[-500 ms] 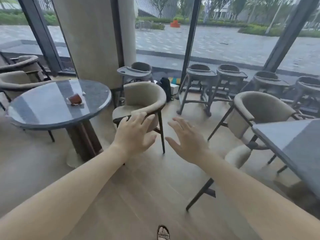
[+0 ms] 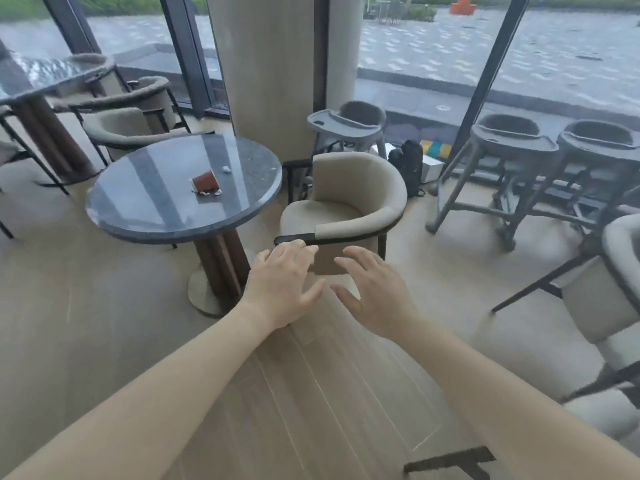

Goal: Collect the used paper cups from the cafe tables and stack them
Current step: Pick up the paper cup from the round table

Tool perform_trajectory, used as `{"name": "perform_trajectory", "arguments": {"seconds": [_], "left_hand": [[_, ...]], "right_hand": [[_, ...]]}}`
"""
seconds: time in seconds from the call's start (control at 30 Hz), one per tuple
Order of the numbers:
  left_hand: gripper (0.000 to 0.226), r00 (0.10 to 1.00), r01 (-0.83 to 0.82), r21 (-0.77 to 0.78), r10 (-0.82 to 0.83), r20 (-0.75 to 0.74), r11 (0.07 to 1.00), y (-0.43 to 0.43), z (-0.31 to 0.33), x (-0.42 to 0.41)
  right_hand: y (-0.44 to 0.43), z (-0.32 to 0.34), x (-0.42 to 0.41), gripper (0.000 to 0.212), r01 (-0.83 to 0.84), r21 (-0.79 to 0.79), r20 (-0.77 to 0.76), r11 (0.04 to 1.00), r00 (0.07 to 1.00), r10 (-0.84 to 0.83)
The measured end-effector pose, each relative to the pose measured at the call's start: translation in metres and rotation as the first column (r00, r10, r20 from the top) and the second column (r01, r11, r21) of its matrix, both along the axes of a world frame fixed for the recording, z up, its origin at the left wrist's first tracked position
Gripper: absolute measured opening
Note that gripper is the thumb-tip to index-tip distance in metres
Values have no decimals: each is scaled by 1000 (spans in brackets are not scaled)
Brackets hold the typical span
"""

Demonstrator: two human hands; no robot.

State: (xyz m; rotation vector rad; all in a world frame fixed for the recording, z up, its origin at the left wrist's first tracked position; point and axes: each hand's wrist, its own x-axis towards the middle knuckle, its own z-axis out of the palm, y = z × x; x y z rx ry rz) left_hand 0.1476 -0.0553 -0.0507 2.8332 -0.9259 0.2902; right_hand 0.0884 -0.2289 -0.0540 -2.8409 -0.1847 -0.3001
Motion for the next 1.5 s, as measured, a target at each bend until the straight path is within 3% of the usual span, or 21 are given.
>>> {"name": "perform_trajectory", "arguments": {"seconds": [0.3,0.53,0.9,1.27,1.5], "left_hand": [[58,953,-302,-58,299,-47,952,48,-11,71],[57,905,-421,-51,416,-89,906,94,-33,158],[59,862,-475,-61,450,-235,878,156,-53,327],[59,817,-473,-30,426,-389,880,181,-86,445],[61,745,-482,114,475,-469,869,182,-98,553]], "right_hand": [[36,-22,120,37,-209,50,-1,977,978,210],[77,-41,227,37,-322,63,-13,944,946,324],[140,-57,416,33,-343,142,0,929,938,347],[174,-85,539,31,-406,213,-81,889,899,431],[157,-114,649,33,-402,197,-162,894,886,435]]}}
